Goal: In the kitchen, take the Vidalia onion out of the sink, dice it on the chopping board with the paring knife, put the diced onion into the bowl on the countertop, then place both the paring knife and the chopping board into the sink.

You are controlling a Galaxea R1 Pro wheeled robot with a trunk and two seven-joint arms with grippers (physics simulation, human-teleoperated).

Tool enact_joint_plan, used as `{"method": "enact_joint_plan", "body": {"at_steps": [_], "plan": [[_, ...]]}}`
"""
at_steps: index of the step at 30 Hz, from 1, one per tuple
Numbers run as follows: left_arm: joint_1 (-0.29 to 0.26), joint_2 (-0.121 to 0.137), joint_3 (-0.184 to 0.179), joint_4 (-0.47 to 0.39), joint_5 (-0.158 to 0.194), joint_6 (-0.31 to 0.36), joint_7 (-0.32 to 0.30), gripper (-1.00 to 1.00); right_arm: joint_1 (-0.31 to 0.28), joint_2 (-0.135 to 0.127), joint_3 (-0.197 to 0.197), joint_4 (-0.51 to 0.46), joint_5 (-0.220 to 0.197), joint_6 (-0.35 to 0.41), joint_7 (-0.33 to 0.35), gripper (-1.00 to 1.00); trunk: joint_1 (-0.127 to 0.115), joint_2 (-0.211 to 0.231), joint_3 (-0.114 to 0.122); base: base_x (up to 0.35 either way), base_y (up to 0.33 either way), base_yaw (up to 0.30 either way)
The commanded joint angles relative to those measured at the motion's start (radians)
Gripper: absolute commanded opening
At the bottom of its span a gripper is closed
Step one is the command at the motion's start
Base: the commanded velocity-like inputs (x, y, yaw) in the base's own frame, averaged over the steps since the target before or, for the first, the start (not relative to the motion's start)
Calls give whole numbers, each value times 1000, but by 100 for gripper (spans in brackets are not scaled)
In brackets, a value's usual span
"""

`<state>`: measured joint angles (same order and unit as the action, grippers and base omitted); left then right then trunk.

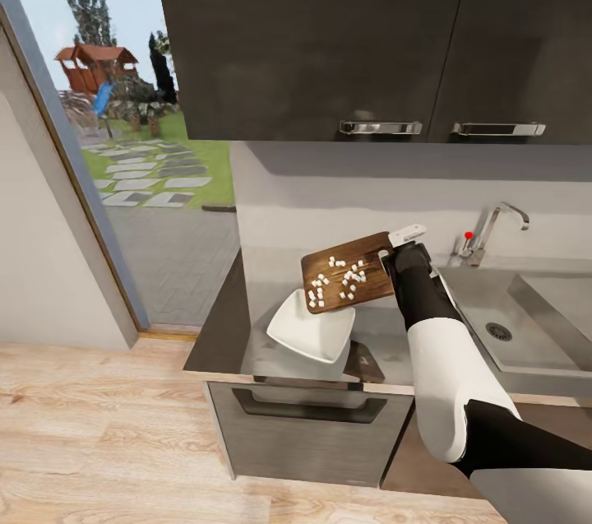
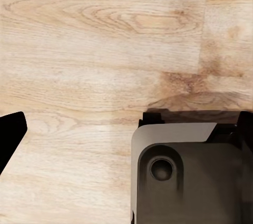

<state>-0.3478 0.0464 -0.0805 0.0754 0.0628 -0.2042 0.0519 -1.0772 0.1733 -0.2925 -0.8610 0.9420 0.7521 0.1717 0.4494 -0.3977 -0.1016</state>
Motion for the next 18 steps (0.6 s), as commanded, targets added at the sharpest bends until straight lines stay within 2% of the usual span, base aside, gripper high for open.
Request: {"method": "enact_joint_plan", "body": {"at_steps": [1,18], "plan": [[-2,0,-8,4,6,-7,2,100,-1,1,-4,-1,10,1,10,-100,1,-2,-2,0,0,0],[-2,0,-8,4,6,-8,2,100,-1,1,-2,35,9,1,-36,-100,1,-2,-2,0,0,0]]}}
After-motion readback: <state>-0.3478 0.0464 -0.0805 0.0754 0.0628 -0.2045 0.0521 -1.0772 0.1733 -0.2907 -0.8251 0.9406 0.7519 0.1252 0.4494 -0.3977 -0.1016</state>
